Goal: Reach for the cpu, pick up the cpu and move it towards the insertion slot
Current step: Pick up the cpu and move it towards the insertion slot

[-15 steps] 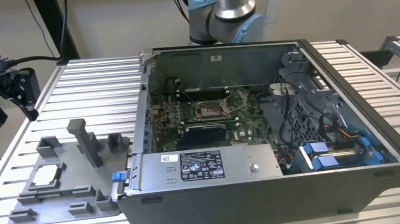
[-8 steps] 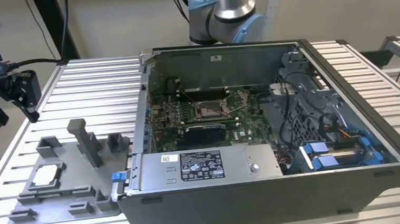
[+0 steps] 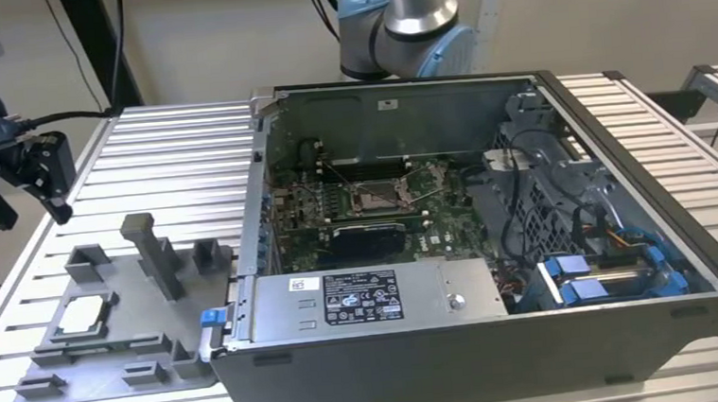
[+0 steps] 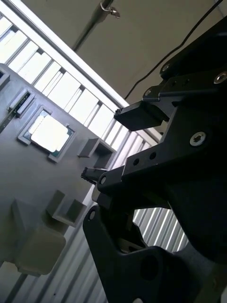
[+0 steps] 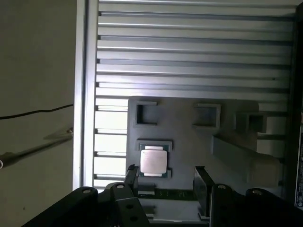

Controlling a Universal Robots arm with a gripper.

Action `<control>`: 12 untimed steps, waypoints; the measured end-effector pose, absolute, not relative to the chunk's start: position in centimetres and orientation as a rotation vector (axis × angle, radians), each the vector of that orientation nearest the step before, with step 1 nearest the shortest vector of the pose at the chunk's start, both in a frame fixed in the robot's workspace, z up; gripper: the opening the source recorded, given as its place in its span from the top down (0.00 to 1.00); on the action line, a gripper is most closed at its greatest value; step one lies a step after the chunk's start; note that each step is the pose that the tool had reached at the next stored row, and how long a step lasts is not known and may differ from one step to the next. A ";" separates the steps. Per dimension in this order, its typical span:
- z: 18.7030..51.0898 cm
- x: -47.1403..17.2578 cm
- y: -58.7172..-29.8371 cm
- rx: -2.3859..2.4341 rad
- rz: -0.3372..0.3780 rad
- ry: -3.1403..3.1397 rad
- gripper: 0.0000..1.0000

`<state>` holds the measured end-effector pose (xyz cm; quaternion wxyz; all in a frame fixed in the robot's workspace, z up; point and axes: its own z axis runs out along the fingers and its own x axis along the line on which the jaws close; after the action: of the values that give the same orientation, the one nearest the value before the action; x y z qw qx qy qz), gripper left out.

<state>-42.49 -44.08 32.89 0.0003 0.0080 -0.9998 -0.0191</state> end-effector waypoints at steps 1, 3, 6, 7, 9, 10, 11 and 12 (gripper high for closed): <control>32.8 -42.5 -44.1 0.025 -0.060 -3.140 0.00; 32.7 -42.6 -44.1 0.025 -0.060 -3.140 0.00; 32.5 -42.6 -44.1 0.025 -0.060 -3.140 0.00; 32.4 -42.6 -44.1 0.025 -0.060 -3.140 0.00; 32.3 -42.7 -44.1 0.025 -0.060 -3.140 0.00; 32.2 -42.7 -44.1 0.025 -0.060 -3.140 0.00; 32.1 -42.7 -44.1 0.025 -0.060 -3.140 0.00; 32.1 -42.7 -44.1 0.025 -0.060 -3.140 0.00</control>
<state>-42.73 -44.08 32.09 0.0003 0.0080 -0.9998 -0.0191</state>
